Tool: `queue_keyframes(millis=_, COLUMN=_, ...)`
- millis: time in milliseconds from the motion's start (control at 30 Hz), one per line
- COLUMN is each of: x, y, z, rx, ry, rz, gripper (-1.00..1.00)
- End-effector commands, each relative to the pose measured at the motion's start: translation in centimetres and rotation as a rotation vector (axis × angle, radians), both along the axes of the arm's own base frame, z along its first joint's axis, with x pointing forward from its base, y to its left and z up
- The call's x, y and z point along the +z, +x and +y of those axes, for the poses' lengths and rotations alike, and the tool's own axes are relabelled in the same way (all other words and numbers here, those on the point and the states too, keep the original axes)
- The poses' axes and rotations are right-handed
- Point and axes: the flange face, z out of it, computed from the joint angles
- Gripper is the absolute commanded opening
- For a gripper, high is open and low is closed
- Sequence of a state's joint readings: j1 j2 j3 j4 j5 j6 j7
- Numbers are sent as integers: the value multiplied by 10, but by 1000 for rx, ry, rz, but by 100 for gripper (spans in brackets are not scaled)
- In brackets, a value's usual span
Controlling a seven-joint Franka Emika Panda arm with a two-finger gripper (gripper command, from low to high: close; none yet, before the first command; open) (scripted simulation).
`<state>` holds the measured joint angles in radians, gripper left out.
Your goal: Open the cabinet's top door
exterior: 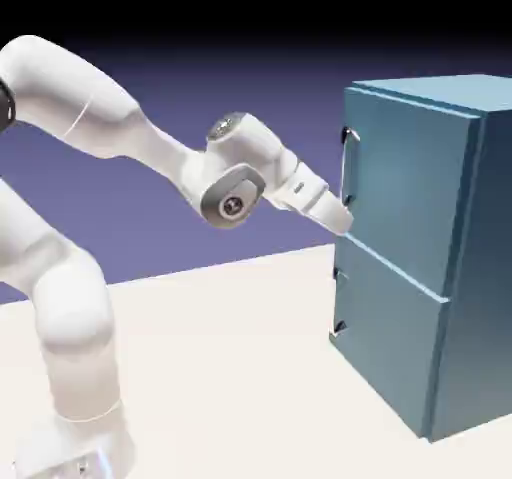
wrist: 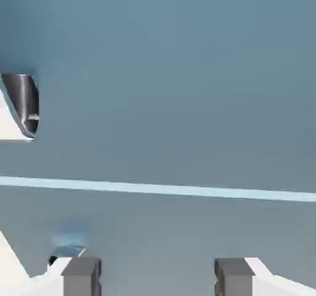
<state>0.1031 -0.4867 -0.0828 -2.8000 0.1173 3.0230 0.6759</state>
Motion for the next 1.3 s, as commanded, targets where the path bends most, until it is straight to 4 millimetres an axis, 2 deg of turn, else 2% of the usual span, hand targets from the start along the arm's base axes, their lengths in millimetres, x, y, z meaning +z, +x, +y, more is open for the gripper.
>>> queue_keyframes(millis=0, x=-12, y=3, z=-1, rx=-4, ry=27, rz=34, gripper=0)
queue_keyframes(millis=200, x=-91, y=14, z=-7, rx=-46, ry=145, rz=239, gripper=0)
queue_keyframes(millis=433, x=-177, y=4, z=-15, rx=-129, ry=194, rz=442, gripper=0)
queue_keyframes(millis=567, x=-215, y=-8, z=-24, rx=-190, ry=183, rz=523, gripper=0)
queue_keyframes(millis=700, x=-241, y=-20, z=-36, rx=-257, ry=149, rz=568, gripper=0)
queue_keyframes(millis=833, x=-255, y=-30, z=-50, rx=-323, ry=99, rz=571, gripper=0)
queue_keyframes(millis=967, x=-257, y=-35, z=-64, rx=-381, ry=38, rz=531, gripper=0)
queue_keyframes(millis=1100, x=-245, y=-34, z=-74, rx=-424, ry=-26, rz=446, gripper=0)
queue_keyframes(millis=1267, x=-215, y=-25, z=-77, rx=-448, ry=-99, rz=281, gripper=0)
